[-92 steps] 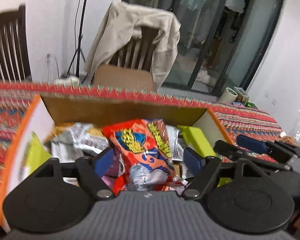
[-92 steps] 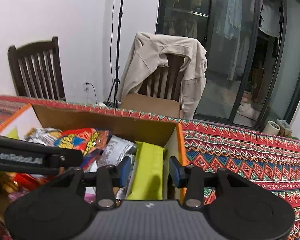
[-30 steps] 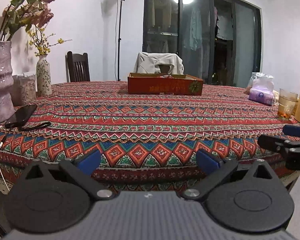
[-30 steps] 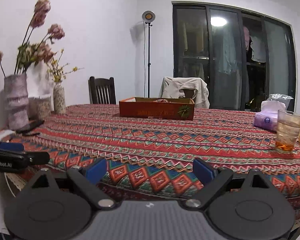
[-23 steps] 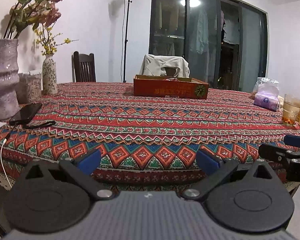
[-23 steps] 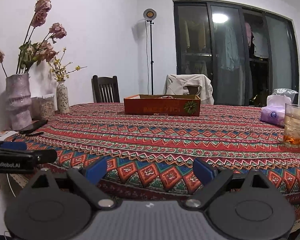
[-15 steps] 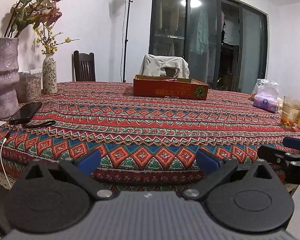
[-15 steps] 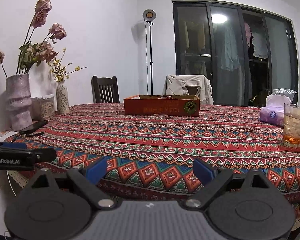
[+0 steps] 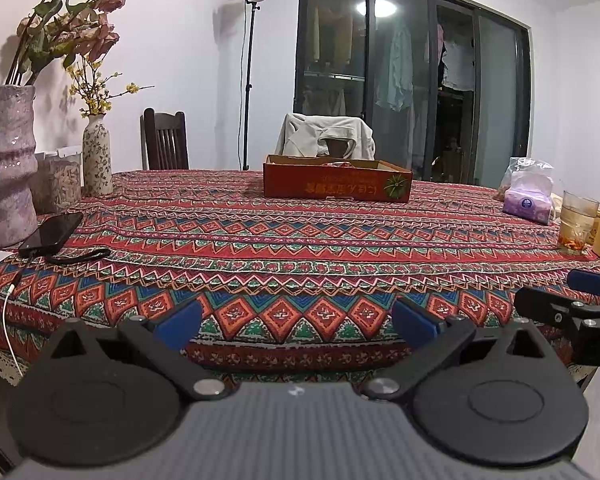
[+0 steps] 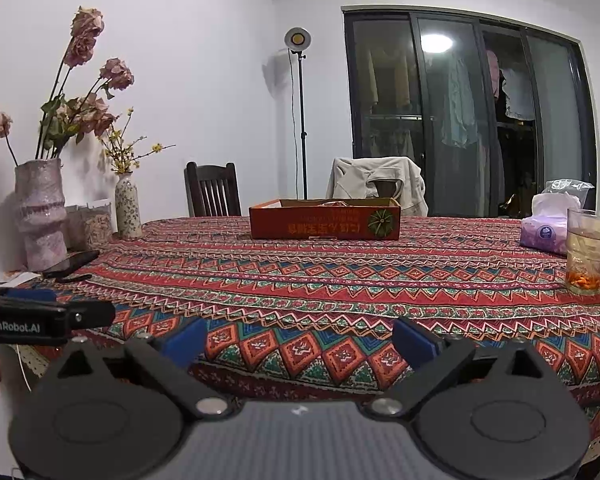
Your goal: Organize snacks
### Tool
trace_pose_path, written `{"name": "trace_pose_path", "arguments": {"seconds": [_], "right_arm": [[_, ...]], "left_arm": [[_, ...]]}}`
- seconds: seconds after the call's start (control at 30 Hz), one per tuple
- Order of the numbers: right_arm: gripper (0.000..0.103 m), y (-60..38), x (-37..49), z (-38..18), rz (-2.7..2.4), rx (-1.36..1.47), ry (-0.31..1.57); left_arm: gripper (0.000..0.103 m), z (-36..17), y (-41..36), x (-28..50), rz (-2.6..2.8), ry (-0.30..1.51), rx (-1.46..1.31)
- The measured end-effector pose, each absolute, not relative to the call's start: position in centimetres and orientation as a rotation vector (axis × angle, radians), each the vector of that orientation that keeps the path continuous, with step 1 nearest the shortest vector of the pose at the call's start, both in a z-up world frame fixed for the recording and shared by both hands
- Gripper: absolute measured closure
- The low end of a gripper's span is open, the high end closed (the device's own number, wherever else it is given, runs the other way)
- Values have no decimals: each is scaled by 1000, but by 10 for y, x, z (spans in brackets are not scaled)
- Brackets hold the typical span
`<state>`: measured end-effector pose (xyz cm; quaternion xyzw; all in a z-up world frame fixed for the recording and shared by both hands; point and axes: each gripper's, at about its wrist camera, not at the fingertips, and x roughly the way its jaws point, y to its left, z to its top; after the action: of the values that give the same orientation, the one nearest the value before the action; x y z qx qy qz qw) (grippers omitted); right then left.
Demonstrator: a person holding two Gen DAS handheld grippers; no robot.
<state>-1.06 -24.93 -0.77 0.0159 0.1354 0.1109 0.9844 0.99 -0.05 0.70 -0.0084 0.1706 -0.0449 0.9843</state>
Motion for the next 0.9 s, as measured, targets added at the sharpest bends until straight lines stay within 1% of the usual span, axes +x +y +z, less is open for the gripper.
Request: {"name": "trace_pose_path", "arguments": {"seconds": [0.9], "right_arm": [[3,-248,-11,-11,220,31,280]], "left_arm": [[0,6,-3,8,-99,342,-8]]}}
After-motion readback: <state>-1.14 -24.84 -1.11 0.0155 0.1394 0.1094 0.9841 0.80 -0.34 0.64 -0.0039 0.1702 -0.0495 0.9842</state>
